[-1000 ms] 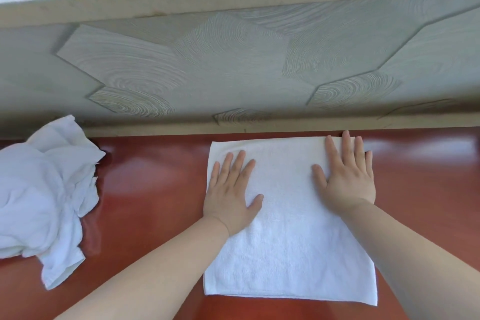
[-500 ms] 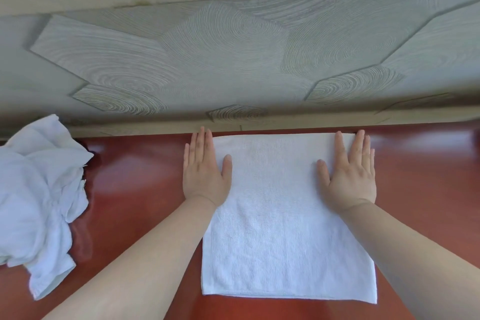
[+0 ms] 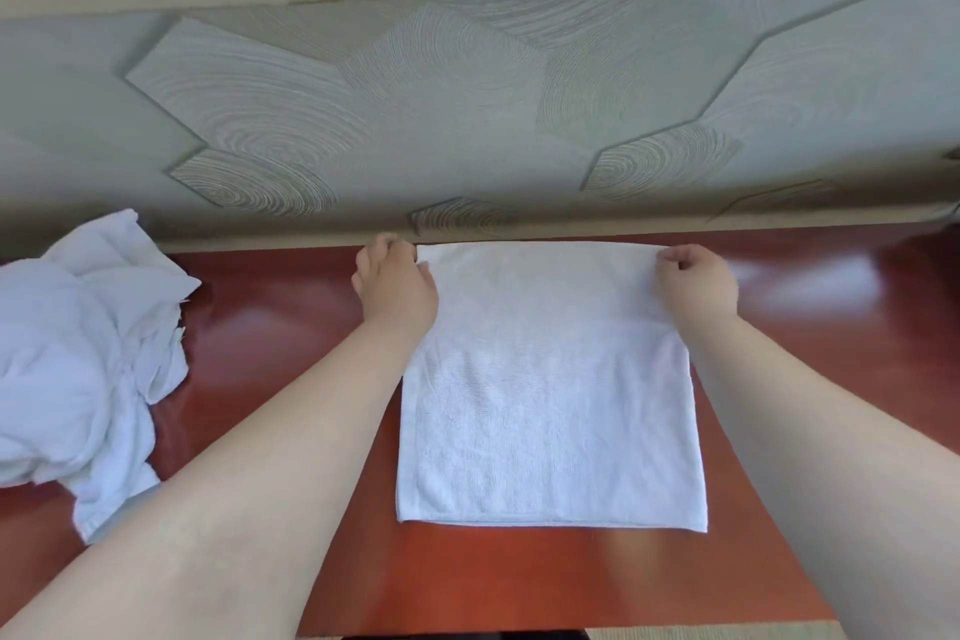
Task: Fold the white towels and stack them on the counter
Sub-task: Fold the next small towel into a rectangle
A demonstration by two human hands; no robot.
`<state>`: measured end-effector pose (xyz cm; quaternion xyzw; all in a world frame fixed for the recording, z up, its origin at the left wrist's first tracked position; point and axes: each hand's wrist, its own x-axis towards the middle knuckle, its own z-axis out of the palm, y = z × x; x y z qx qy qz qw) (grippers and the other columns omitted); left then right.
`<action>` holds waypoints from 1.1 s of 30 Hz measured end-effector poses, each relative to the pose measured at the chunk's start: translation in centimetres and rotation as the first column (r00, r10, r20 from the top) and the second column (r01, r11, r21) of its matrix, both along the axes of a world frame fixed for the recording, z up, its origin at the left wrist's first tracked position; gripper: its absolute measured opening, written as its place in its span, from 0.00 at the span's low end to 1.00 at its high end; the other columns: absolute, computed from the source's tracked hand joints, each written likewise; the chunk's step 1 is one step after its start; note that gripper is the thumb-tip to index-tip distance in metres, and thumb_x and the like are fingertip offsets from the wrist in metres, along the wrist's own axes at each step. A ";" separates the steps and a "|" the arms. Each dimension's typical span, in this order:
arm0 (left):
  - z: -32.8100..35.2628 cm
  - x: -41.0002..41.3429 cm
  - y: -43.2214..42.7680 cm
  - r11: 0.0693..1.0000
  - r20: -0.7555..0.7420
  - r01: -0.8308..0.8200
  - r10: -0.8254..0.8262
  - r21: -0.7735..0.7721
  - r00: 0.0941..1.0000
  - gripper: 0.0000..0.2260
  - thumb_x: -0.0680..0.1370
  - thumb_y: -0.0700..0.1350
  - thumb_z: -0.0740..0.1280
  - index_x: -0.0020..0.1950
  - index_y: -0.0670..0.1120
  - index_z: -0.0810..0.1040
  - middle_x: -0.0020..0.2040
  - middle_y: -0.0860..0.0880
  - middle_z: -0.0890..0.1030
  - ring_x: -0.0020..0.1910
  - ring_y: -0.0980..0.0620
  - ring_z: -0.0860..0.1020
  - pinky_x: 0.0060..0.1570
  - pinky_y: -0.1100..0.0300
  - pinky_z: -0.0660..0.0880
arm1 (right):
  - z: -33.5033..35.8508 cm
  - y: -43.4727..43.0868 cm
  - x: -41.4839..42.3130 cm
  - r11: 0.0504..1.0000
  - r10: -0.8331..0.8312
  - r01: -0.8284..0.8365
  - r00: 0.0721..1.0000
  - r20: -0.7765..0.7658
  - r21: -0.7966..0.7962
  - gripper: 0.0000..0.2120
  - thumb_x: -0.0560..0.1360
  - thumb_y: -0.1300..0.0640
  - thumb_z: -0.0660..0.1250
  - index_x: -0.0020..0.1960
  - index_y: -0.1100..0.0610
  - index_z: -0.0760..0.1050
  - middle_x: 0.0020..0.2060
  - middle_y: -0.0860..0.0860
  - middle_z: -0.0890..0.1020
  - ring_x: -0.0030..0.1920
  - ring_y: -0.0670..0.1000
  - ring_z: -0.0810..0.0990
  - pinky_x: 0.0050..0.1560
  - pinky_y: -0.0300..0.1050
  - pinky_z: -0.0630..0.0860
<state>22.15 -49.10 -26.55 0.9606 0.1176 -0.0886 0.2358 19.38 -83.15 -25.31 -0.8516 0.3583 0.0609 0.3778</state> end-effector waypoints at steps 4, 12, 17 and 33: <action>2.6 0.6 -0.7 0.961 -0.113 -0.066 0.037 -0.268 0.993 0.12 0.82 0.41 0.63 0.65 0.44 0.72 0.53 0.47 0.78 0.53 0.42 0.77 0.48 0.55 0.69 | 2.8 -1.1 1.0 0.999 0.040 -0.041 0.999 -0.018 -0.031 0.22 0.75 0.58 0.69 0.69 0.56 0.73 0.50 0.49 0.80 0.56 0.56 0.79 0.54 0.45 0.72; 8.6 -2.4 0.6 0.873 -0.219 -0.169 0.073 -0.457 0.973 0.11 0.73 0.38 0.64 0.43 0.50 0.85 0.41 0.50 0.85 0.40 0.49 0.81 0.36 0.61 0.73 | 8.2 -1.4 -4.9 0.969 0.207 -0.203 0.978 0.011 -0.142 0.08 0.75 0.59 0.66 0.50 0.52 0.83 0.42 0.49 0.85 0.46 0.57 0.82 0.42 0.44 0.71; 10.8 -8.1 1.9 0.927 -0.151 -0.098 0.046 -0.363 0.988 0.07 0.72 0.40 0.68 0.38 0.50 0.83 0.34 0.53 0.83 0.34 0.51 0.79 0.36 0.59 0.73 | 10.0 -2.1 -11.5 0.968 0.243 -0.238 0.969 0.046 -0.082 0.03 0.78 0.55 0.65 0.47 0.48 0.73 0.31 0.46 0.80 0.35 0.48 0.77 0.33 0.41 0.68; 5.1 -26.2 1.8 0.839 -0.260 -0.229 0.109 -0.494 0.959 0.15 0.74 0.29 0.56 0.42 0.48 0.73 0.39 0.44 0.83 0.28 0.57 0.77 0.32 0.59 0.67 | 4.6 -0.9 -26.8 0.958 0.038 -0.009 0.994 -0.098 0.286 0.08 0.75 0.52 0.71 0.42 0.56 0.78 0.35 0.52 0.86 0.32 0.48 0.83 0.40 0.49 0.78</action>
